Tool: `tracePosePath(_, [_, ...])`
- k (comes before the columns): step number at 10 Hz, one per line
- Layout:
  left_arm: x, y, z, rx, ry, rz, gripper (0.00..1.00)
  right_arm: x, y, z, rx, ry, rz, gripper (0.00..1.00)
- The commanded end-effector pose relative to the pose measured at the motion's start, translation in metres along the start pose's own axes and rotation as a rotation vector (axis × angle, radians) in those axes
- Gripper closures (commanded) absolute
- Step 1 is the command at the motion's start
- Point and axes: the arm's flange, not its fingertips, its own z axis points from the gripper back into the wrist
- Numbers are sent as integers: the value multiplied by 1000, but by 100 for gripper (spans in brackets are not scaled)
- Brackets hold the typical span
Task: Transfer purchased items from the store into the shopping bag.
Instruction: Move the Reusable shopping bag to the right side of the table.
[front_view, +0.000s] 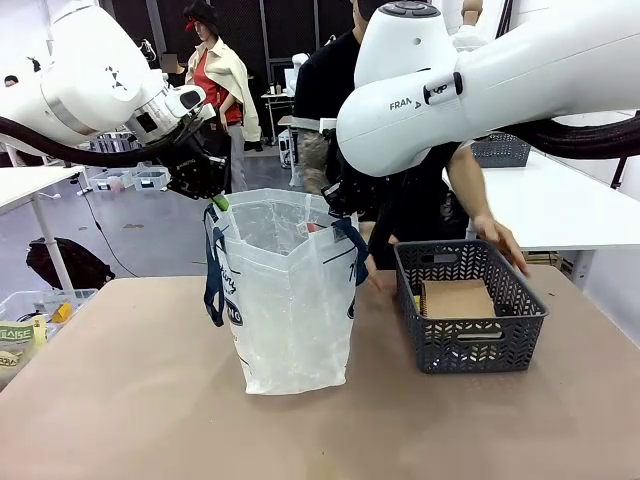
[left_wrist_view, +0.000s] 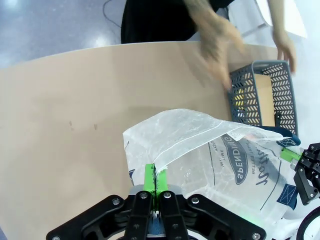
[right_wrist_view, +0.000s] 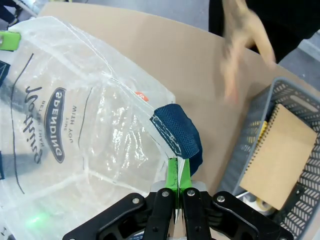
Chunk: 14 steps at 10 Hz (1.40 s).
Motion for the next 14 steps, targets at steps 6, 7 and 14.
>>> tracePosePath(6, [-3, 1, 3, 2, -2, 13, 100, -1, -2, 0, -1, -2, -5, 100])
tracePosePath(7, [-3, 1, 3, 2, -2, 13, 100, -1, -2, 0, -1, -2, -5, 100])
tracePosePath(14, [-3, 1, 3, 2, -2, 13, 100, -1, -2, 0, -1, -2, -5, 100])
